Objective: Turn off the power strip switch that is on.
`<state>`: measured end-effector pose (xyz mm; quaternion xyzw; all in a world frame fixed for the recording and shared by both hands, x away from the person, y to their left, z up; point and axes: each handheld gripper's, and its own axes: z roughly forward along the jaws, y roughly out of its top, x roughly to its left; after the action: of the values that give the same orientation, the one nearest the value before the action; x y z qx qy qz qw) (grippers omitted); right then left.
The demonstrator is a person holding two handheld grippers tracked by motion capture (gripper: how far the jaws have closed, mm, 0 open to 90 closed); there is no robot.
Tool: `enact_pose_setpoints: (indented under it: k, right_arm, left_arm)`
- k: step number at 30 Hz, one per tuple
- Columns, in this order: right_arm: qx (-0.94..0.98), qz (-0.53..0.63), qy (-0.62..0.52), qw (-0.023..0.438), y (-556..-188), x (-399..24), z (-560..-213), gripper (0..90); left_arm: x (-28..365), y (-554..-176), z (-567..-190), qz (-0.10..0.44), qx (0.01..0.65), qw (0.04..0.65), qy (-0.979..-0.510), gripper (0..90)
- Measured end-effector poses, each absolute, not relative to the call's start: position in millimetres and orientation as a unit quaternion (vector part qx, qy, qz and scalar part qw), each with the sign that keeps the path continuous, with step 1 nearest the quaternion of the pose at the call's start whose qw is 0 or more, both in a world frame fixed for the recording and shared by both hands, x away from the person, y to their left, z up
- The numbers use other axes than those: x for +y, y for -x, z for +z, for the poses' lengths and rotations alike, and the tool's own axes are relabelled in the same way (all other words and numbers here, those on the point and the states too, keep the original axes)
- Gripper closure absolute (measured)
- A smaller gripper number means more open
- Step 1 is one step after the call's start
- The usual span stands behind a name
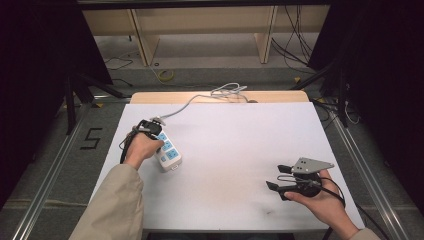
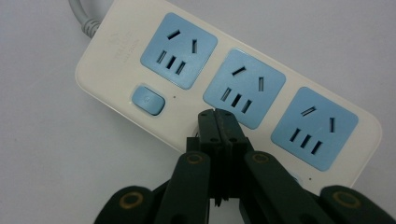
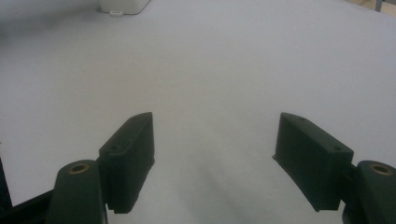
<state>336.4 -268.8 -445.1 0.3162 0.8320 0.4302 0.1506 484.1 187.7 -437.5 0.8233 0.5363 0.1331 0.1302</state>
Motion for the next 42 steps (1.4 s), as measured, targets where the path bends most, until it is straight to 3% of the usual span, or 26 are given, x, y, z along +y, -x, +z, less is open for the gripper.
enact_pose_setpoints:
  k: [28,42]
  right_arm:
    - [0.831,0.432,-0.316,0.151,-336,-269,-445,28.8]
    - [0.831,0.432,-0.316,0.151,-336,-270,-444,28.8]
  left_arm:
    - [190,-483,-433,0.145,0.536,0.144,-0.819,90.0]
    - [196,-477,-421,0.184,0.532,0.217,-0.797,89.6]
